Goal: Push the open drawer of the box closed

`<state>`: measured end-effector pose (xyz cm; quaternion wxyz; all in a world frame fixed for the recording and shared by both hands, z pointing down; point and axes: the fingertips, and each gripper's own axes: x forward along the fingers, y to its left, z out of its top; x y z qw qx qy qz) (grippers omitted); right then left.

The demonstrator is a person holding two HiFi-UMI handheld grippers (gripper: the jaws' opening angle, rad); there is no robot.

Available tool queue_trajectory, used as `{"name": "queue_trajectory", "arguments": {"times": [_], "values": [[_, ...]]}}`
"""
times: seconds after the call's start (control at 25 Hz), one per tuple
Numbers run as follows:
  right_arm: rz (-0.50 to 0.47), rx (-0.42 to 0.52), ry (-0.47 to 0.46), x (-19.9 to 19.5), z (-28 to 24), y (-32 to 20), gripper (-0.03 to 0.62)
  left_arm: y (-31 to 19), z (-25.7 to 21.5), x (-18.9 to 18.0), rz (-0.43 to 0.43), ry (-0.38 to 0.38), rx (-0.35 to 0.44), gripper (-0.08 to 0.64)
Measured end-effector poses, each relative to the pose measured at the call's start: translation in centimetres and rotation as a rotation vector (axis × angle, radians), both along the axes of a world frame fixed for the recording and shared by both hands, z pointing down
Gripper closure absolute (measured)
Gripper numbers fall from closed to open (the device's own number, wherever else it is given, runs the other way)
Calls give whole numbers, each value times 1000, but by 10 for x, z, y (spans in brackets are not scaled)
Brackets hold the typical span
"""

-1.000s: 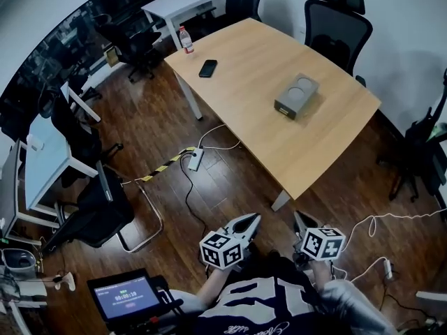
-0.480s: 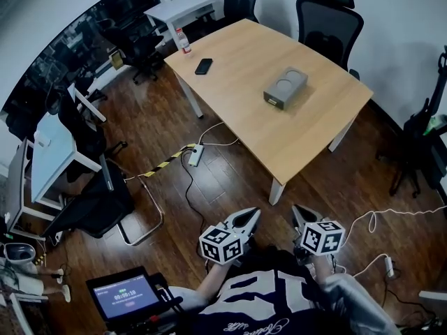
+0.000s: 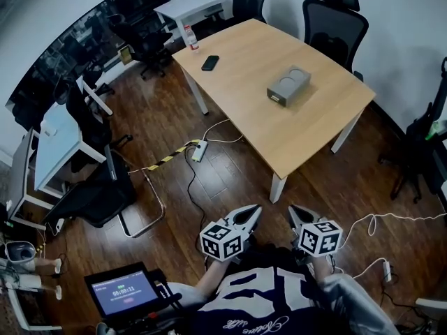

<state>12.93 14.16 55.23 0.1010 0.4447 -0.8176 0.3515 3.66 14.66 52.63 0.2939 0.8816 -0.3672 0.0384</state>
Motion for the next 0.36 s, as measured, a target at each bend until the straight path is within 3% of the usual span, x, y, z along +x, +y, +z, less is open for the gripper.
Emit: {"name": "queue_trajectory", "arguments": {"times": [0.36], "values": [[-35, 5, 4, -1, 1, 20, 594, 23, 1, 3, -16, -4, -5, 558]]}}
